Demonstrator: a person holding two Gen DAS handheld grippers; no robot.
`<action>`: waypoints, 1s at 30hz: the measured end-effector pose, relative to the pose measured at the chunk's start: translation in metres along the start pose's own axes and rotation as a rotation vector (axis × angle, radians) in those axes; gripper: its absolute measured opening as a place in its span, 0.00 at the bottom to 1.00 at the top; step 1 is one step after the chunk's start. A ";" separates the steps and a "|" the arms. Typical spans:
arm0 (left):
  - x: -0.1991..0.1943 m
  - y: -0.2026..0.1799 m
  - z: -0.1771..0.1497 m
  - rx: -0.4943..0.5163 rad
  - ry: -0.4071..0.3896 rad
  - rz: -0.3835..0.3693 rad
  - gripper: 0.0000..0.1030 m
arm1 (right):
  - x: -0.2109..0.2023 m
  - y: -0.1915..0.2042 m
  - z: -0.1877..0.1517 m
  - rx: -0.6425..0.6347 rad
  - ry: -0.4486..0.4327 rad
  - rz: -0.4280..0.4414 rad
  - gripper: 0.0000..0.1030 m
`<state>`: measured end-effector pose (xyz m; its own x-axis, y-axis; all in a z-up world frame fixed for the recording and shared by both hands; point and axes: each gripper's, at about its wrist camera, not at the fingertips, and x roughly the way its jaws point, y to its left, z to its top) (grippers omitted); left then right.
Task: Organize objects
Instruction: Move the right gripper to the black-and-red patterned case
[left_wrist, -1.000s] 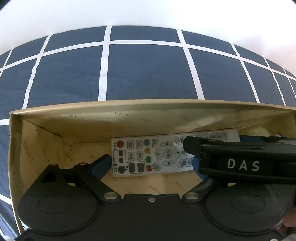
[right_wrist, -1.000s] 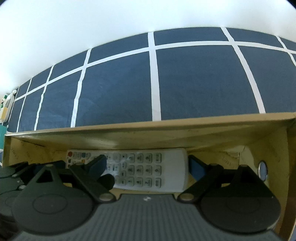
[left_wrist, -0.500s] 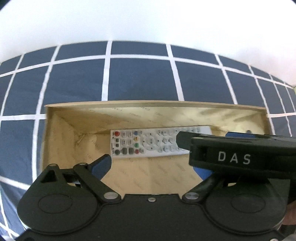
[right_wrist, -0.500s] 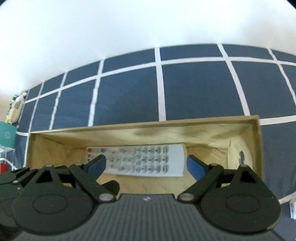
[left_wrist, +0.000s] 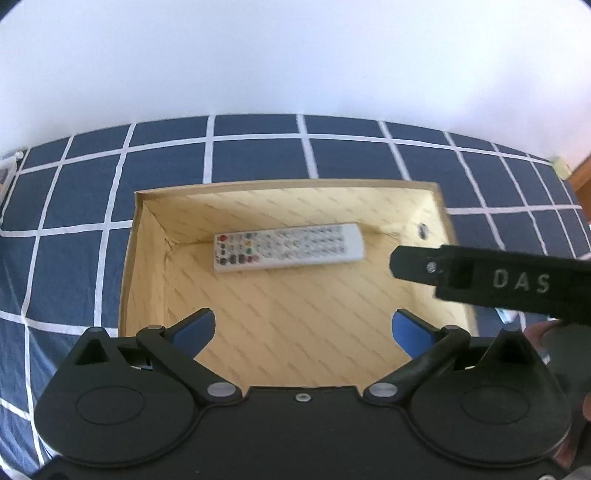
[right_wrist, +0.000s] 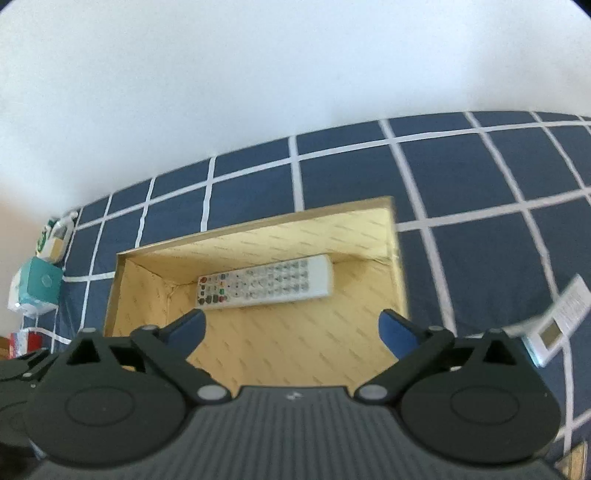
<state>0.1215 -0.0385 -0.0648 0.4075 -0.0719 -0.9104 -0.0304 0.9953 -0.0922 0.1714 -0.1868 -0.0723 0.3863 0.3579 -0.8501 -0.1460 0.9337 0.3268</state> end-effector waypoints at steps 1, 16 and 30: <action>-0.004 -0.004 -0.004 0.006 -0.002 0.001 1.00 | -0.008 -0.005 -0.004 0.010 -0.010 -0.002 1.00; -0.047 -0.107 -0.058 0.132 -0.018 -0.039 1.00 | -0.107 -0.100 -0.059 0.126 -0.102 -0.071 1.00; -0.032 -0.237 -0.072 0.199 -0.018 -0.068 1.00 | -0.158 -0.231 -0.083 0.182 -0.107 -0.143 1.00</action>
<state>0.0501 -0.2771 -0.0430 0.4190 -0.1395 -0.8972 0.1775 0.9817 -0.0698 0.0683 -0.4591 -0.0476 0.4867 0.2108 -0.8478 0.0795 0.9557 0.2833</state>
